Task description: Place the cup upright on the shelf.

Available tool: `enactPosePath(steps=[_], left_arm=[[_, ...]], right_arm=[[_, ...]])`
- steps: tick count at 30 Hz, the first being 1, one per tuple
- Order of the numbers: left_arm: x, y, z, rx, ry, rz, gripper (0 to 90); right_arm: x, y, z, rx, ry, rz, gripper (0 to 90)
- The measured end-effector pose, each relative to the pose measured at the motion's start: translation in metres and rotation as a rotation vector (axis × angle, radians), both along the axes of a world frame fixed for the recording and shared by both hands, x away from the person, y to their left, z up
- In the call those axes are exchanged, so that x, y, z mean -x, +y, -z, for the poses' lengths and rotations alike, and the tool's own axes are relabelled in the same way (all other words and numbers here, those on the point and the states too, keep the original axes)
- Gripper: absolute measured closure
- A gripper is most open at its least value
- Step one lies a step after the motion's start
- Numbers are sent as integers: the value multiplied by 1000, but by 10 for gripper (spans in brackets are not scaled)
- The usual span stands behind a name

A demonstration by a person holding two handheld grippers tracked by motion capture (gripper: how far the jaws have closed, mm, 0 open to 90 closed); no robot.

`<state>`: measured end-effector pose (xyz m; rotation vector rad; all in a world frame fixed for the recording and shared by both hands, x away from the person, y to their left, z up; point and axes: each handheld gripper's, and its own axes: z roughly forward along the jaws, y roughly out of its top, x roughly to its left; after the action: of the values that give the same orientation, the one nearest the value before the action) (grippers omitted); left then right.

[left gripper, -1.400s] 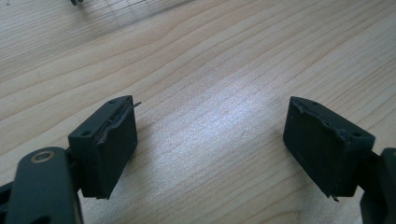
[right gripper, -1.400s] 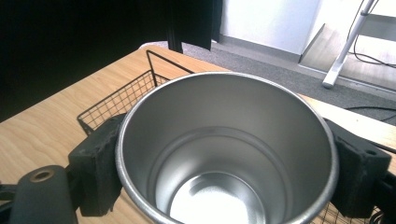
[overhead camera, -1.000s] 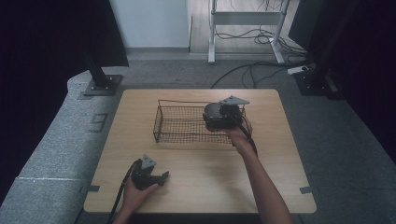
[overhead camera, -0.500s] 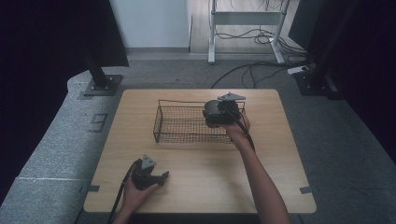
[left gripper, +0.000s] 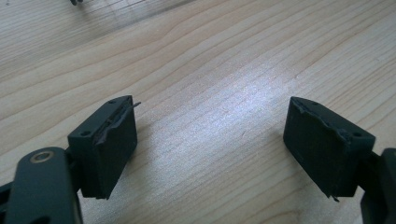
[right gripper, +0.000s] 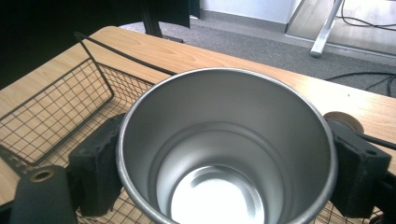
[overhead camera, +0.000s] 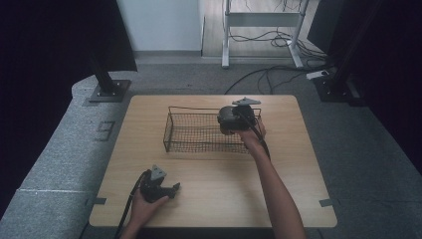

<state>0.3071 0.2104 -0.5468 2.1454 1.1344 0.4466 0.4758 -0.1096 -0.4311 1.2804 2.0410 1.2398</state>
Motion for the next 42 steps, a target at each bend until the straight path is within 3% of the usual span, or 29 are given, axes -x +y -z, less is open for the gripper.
enactPosePath(steps=[10, 20, 29, 42], left_arm=[[0, 0, 0, 0, 0, 0, 175], [0, 0, 0, 0, 0, 0, 175], [0, 0, 0, 0, 0, 0, 175], [0, 0, 0, 0, -1, 0, 173]], right_arm=[[-10, 3, 5, 24, 16, 10, 137], [-22, -1, 7, -4, 32, 43, 137], [-31, -1, 18, 8, 56, 59, 137], [-29, 2, 28, 18, 77, 50, 137]])
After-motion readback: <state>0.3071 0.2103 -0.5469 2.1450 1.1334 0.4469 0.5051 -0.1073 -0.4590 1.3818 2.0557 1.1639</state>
